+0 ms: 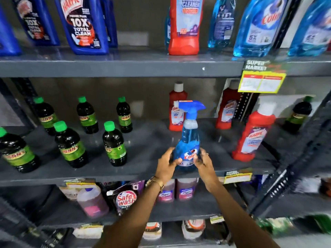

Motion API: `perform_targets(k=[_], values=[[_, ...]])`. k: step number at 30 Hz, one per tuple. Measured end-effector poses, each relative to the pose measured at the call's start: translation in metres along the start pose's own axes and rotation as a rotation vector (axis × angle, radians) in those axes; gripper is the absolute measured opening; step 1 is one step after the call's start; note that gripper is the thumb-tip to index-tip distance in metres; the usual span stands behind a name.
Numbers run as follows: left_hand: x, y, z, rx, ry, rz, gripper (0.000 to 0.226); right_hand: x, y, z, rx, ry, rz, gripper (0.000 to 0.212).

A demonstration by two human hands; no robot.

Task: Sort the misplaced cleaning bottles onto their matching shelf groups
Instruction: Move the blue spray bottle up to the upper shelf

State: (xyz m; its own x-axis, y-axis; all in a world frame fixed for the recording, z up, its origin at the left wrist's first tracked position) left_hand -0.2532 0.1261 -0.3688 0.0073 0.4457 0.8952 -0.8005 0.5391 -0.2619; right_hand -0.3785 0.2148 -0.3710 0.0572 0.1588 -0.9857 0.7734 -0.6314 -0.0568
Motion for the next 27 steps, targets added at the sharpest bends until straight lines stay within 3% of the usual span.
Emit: perform_targets(k=[7,11,16,20,23,27], values=[[0.053,-0.033,-0.079,0.065,0.092,-0.001,0.038,-0.020,0.006,-0.089,-0.120,-0.181,-0.082,0.034],[0.132,-0.075,-0.071,0.118,0.246,0.006,0.045,-0.101,0.017,-0.119,-0.117,-0.404,-0.099,0.034],[0.243,-0.128,-0.026,0.229,0.538,0.107,0.058,-0.227,0.036,-0.133,0.025,-0.713,-0.076,0.031],[0.304,-0.158,0.021,0.333,0.700,0.200,0.039,-0.314,0.053,-0.129,0.138,-0.894,-0.060,0.034],[0.324,-0.177,0.056,0.359,0.717,0.208,0.035,-0.356,0.072,-0.107,0.199,-0.891,-0.152,0.036],[0.312,-0.195,0.095,0.354,0.607,0.279,0.034,-0.375,0.096,-0.070,0.193,-0.783,-0.211,0.030]])
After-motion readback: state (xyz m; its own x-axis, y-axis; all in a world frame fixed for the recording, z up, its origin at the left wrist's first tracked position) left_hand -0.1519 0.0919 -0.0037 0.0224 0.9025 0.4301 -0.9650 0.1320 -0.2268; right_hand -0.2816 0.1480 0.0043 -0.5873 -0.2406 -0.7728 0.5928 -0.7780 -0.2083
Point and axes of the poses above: each hand's wrist, its own z-axis towards the middle knuckle, its own y-axis out of the palm, x = y × z, the point moved 2 cm from there along z, towards the middle knuckle, and after that the axes turned 14 degrees about y, right-handed, at the moved point
